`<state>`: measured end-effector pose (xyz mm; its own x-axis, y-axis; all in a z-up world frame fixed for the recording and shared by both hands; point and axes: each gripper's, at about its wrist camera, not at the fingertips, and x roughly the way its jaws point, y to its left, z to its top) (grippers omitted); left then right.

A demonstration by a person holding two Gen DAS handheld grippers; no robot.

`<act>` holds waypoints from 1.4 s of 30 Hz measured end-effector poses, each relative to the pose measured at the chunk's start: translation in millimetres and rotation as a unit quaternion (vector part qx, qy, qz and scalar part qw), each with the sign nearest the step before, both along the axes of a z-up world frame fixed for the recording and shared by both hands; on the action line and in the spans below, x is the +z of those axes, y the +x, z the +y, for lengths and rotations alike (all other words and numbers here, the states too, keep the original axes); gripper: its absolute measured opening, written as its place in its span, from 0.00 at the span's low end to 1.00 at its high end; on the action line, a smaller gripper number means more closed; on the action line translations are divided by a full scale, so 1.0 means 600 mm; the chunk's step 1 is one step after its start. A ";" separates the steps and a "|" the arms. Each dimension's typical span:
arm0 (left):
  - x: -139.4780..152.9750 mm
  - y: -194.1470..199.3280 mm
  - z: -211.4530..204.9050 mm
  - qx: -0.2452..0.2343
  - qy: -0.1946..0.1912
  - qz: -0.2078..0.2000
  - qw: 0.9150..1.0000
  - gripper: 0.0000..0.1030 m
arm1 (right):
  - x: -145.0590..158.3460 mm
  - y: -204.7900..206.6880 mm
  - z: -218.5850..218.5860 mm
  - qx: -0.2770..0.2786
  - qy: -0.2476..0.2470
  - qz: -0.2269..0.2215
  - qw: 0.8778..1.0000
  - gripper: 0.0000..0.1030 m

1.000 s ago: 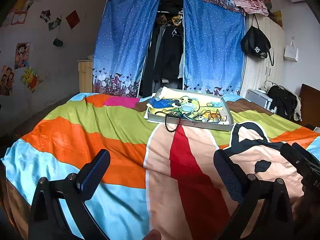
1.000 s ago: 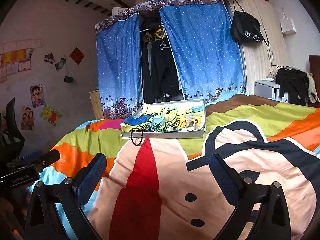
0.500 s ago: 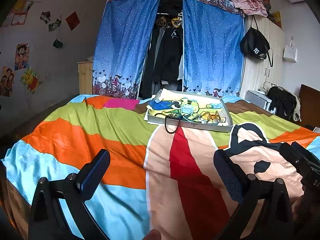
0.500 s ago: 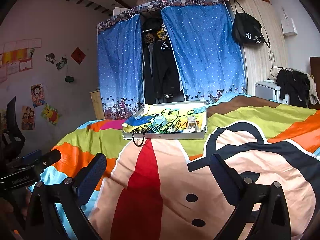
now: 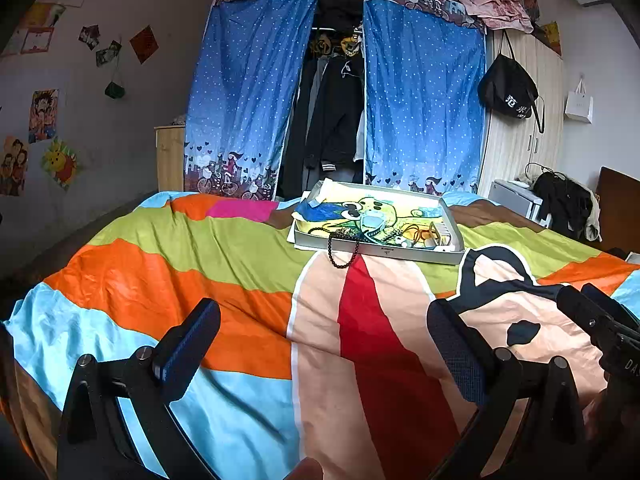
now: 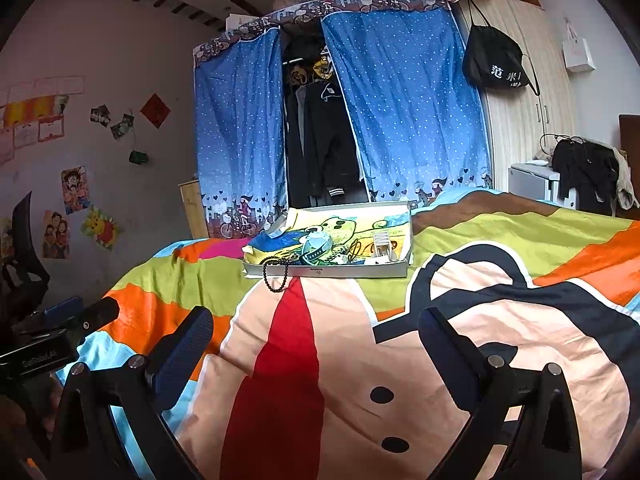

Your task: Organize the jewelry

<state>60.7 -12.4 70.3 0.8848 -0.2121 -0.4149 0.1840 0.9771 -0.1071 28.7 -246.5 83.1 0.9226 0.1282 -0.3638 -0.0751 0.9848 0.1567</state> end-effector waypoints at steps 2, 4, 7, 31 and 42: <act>0.000 0.000 0.001 -0.001 0.001 0.000 1.000 0.98 | 0.000 0.000 0.000 0.000 0.000 0.000 1.000 1.00; 0.000 0.000 0.000 -0.001 0.000 0.000 1.000 0.98 | 0.000 0.000 -0.002 -0.001 0.000 0.000 1.000 1.00; 0.000 0.000 0.000 0.000 0.002 -0.001 1.000 0.98 | -0.001 -0.001 -0.004 -0.002 0.001 0.001 1.000 1.00; 0.002 0.002 0.004 -0.003 0.003 -0.002 1.000 0.98 | -0.007 -0.005 -0.008 -0.002 0.002 0.005 1.000 1.00; 0.002 0.001 0.003 -0.003 0.003 -0.002 1.000 0.98 | -0.006 -0.005 -0.006 -0.002 0.001 0.005 1.000 1.00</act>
